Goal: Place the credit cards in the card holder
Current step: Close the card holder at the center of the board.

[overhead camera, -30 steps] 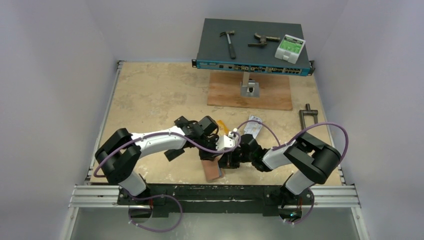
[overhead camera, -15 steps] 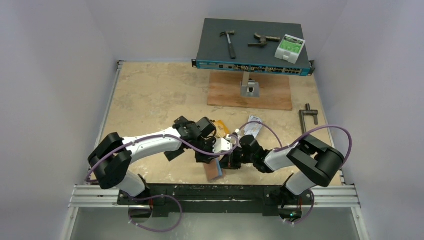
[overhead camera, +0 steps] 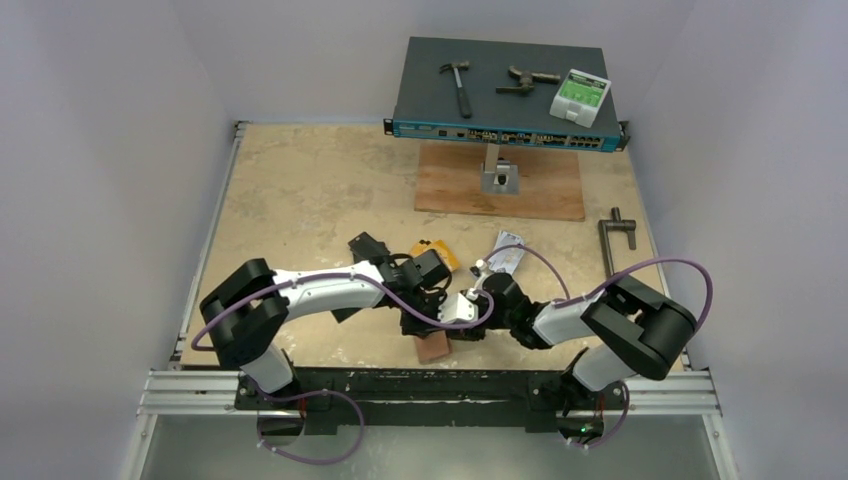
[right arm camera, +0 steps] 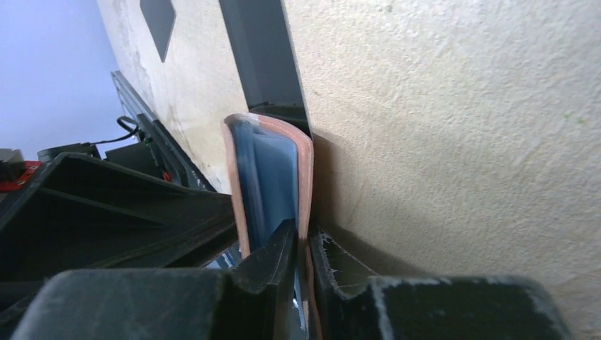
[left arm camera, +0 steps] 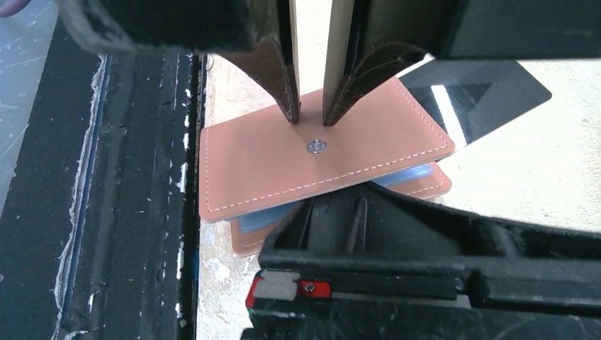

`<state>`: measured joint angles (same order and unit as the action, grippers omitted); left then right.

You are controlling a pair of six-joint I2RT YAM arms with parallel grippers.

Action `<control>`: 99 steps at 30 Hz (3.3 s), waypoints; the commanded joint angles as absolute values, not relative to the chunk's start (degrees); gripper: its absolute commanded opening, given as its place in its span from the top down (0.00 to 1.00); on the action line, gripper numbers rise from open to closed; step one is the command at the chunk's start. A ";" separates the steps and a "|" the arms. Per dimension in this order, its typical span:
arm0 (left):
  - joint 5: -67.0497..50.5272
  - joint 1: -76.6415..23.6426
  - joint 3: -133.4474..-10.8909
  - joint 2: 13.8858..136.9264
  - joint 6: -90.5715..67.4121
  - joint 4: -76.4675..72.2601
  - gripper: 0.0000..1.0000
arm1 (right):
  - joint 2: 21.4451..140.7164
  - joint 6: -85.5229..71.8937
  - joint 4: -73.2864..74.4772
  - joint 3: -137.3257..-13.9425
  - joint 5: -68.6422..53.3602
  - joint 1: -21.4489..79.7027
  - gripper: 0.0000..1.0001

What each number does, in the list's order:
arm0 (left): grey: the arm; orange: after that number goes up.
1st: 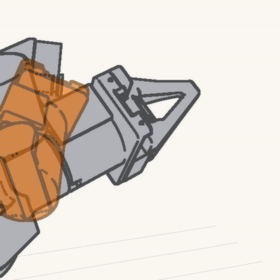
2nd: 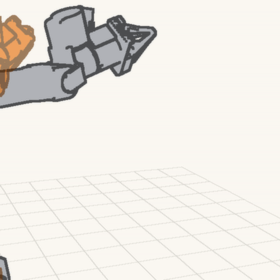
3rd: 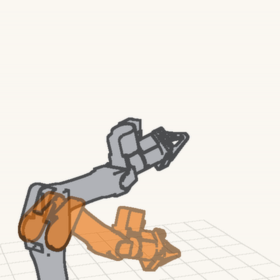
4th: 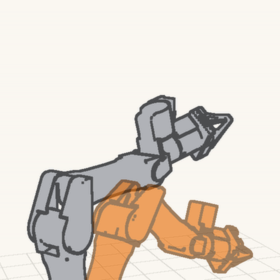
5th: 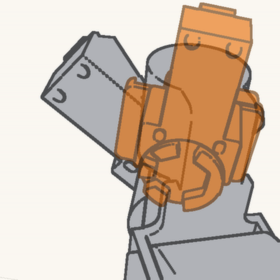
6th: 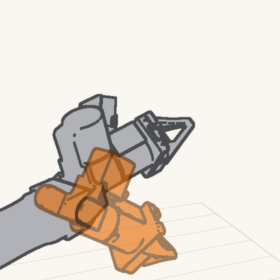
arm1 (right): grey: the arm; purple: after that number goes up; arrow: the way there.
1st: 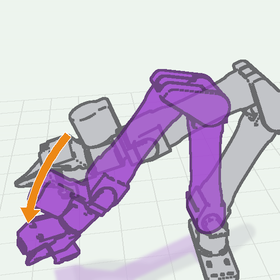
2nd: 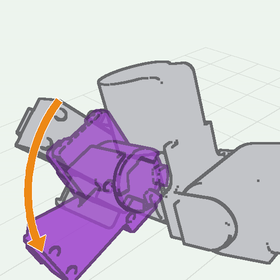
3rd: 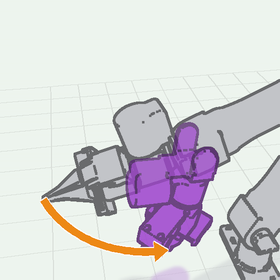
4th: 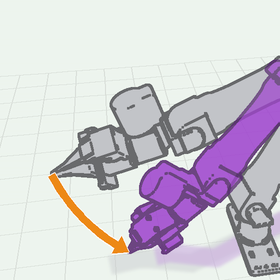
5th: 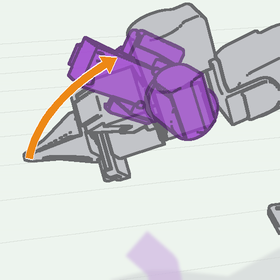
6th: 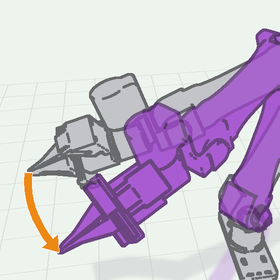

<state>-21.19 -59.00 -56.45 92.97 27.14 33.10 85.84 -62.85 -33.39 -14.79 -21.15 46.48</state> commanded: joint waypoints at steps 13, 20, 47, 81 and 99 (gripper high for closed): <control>-16.82 -61.07 -59.02 99.66 27.41 30.43 0.82 | 70.16 -61.45 -8.62 -12.12 -8.78 46.36 0.49; -16.56 -61.67 -59.61 100.57 27.60 30.44 0.82 | 62.64 -62.74 -3.82 -9.88 -6.93 46.33 0.56; -14.71 -62.14 -56.02 98.15 27.69 25.93 0.83 | 58.65 -59.55 3.76 -16.32 -2.19 43.67 0.75; -12.40 -62.14 -54.26 95.27 29.22 24.26 0.82 | 58.33 -57.93 2.19 -17.40 -6.28 41.61 1.00; -11.71 -62.14 -54.69 95.39 28.91 24.87 0.83 | 54.58 -57.61 6.20 -16.87 -6.72 41.50 0.89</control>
